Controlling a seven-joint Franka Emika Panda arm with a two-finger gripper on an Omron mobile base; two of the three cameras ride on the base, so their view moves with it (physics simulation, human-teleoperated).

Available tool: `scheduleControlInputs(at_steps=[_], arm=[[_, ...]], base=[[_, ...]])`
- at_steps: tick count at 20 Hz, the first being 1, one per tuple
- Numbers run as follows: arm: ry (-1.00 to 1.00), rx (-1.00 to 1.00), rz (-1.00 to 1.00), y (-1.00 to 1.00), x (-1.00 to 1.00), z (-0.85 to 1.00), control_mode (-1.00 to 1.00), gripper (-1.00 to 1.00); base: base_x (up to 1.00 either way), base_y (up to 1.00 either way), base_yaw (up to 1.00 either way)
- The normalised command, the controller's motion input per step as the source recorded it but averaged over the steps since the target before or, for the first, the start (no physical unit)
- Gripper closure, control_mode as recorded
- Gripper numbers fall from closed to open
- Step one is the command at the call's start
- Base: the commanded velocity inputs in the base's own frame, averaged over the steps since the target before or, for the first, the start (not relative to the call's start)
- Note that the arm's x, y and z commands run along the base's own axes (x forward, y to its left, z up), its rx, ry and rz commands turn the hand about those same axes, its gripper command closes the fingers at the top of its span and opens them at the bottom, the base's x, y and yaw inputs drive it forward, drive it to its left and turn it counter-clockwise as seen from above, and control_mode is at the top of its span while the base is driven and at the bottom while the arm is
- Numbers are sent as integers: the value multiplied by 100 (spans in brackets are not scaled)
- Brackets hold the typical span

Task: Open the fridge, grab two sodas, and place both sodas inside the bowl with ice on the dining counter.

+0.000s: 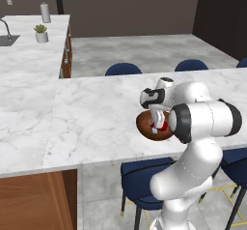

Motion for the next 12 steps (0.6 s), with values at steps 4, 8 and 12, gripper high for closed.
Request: scheduleControlInputs(at_steps=[4,8,12], arm=[[0,0,0,7,0,-7,-100,100],[0,0,0,9,0,-8,-100,-100],[0,0,0,0,-3,-3,-100,-100]], base=[[0,0,0],[0,0,0],[0,0,0]])
